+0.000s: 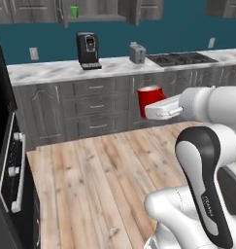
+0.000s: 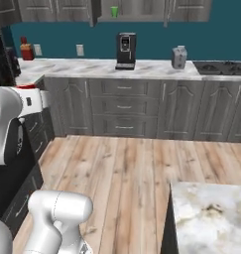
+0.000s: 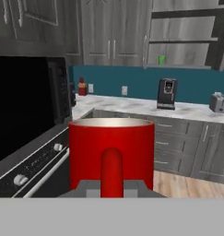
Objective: There is a tray on the dining counter. Grab the cup, mug, and pitcher and place them on the tray. The pitcher may be placed next to the tray if it cannot fit the tray.
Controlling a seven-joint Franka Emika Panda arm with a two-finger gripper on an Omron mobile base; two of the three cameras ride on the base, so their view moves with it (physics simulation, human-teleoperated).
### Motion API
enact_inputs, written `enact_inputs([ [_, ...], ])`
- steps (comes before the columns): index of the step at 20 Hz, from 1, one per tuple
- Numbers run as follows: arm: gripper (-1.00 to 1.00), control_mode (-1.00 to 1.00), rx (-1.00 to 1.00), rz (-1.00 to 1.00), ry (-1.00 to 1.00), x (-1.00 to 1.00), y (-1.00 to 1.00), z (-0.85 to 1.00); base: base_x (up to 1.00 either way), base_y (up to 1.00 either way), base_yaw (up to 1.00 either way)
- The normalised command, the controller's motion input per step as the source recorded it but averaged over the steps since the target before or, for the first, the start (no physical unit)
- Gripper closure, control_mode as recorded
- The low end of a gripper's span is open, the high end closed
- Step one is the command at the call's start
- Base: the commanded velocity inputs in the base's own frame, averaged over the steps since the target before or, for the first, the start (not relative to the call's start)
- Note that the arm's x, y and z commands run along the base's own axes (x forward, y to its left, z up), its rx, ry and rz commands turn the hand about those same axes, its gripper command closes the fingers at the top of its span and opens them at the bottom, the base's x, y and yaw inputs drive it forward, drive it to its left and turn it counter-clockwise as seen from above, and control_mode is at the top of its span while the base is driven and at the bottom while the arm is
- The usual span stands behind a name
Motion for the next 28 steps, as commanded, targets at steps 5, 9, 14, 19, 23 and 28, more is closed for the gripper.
enact_inputs([
  [5, 1.0, 1.0, 0.0, 0.0, 0.0, 0.0, 0.0, 0.0, -1.0, -0.07, 0.0],
  [9, 1.0, 1.0, 0.0, 0.0, 0.0, 0.0, 0.0, 0.0, -1.0, -0.14, 0.0],
  [14, 1.0, 1.0, 0.0, 0.0, 0.0, 0.0, 0.0, 0.0, -1.0, -0.14, 0.0],
  [19, 1.0, 1.0, 0.0, 0.0, 0.0, 0.0, 0.0, 0.0, -1.0, -0.1, 0.0],
  [23, 1.0, 1.0, 0.0, 0.0, 0.0, 0.0, 0.0, 0.0, -1.0, -0.12, 0.0],
  [28, 1.0, 1.0, 0.0, 0.0, 0.0, 0.0, 0.0, 0.0, -1.0, -0.23, -0.01],
])
